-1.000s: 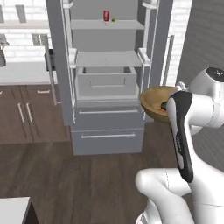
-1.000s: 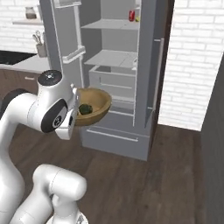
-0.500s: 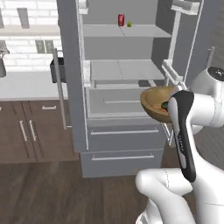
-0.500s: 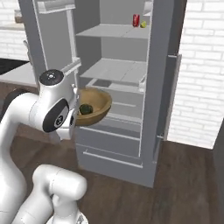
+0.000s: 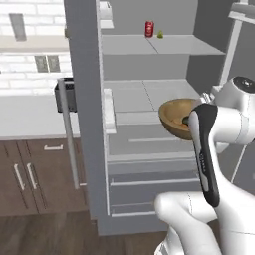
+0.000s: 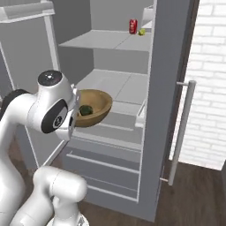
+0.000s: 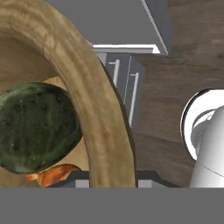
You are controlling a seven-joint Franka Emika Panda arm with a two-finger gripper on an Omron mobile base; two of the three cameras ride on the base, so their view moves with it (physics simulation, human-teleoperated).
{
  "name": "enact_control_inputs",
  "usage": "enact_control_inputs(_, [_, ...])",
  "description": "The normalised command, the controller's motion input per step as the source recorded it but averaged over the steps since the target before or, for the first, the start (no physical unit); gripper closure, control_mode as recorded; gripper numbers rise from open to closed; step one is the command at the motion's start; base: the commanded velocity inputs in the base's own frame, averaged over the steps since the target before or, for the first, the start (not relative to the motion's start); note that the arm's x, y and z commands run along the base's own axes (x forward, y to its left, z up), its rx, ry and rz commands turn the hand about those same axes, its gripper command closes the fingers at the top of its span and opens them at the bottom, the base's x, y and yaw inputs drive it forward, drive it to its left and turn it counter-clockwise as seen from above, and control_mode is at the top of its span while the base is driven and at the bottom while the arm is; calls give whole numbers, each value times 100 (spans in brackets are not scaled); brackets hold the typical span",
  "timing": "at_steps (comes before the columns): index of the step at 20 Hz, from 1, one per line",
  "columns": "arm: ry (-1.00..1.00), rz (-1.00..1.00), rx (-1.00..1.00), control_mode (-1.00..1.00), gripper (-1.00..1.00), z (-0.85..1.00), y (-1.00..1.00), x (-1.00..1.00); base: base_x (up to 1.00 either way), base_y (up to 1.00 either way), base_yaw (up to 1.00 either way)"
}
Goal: Pick the chicken drumstick and cucumber from their plates and place them in the bowl. Then put the bowl in the fridge.
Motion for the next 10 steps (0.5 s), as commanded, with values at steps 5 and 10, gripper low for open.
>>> enact_control_inputs(5, [0,0,0,100,100,0,0,0,67,32,-23])
enact_control_inputs(10, [0,0,0,100,100,0,0,0,56,16,-19])
